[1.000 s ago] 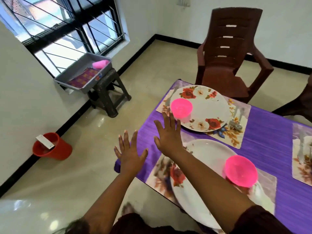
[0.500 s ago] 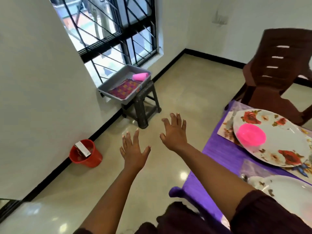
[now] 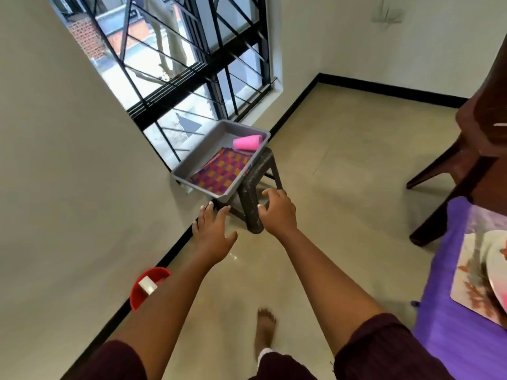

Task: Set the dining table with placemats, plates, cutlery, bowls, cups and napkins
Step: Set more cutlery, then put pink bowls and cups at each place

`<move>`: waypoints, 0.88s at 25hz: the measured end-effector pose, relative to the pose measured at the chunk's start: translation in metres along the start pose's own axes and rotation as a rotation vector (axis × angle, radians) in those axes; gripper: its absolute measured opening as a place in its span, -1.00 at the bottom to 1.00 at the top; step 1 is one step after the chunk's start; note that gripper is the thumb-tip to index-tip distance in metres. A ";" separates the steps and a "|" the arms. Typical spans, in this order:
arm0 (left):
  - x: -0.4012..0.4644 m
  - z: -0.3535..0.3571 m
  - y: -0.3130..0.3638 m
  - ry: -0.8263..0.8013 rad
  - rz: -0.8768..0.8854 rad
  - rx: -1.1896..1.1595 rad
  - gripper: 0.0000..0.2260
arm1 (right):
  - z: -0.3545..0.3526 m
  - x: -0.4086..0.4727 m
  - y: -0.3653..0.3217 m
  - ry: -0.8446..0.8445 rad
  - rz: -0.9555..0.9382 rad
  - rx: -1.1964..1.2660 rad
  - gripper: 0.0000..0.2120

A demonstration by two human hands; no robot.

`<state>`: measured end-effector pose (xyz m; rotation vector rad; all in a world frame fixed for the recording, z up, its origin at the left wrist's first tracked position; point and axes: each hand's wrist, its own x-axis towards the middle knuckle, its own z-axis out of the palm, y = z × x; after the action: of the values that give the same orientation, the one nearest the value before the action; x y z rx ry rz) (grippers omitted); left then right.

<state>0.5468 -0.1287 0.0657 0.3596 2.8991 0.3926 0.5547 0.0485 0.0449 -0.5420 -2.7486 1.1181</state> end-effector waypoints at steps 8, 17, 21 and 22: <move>0.164 -0.035 -0.022 -0.052 0.057 0.010 -0.40 | 0.008 0.143 -0.022 -0.070 0.019 -0.201 -0.76; 0.326 -0.011 -0.039 -0.235 -0.112 -0.179 -0.38 | 0.033 0.289 -0.024 -0.277 0.114 -0.177 -0.83; 0.420 -0.009 -0.036 -0.269 -0.117 -0.242 -0.39 | 0.045 0.374 -0.046 -0.343 0.138 -0.125 -0.84; 0.436 -0.009 -0.037 -0.278 -0.125 -0.247 -0.39 | 0.046 0.392 -0.051 -0.360 0.149 -0.106 -0.84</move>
<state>0.1218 -0.0505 -0.0054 0.1755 2.5498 0.6187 0.1651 0.1311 0.0399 -0.6210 -3.1354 1.2128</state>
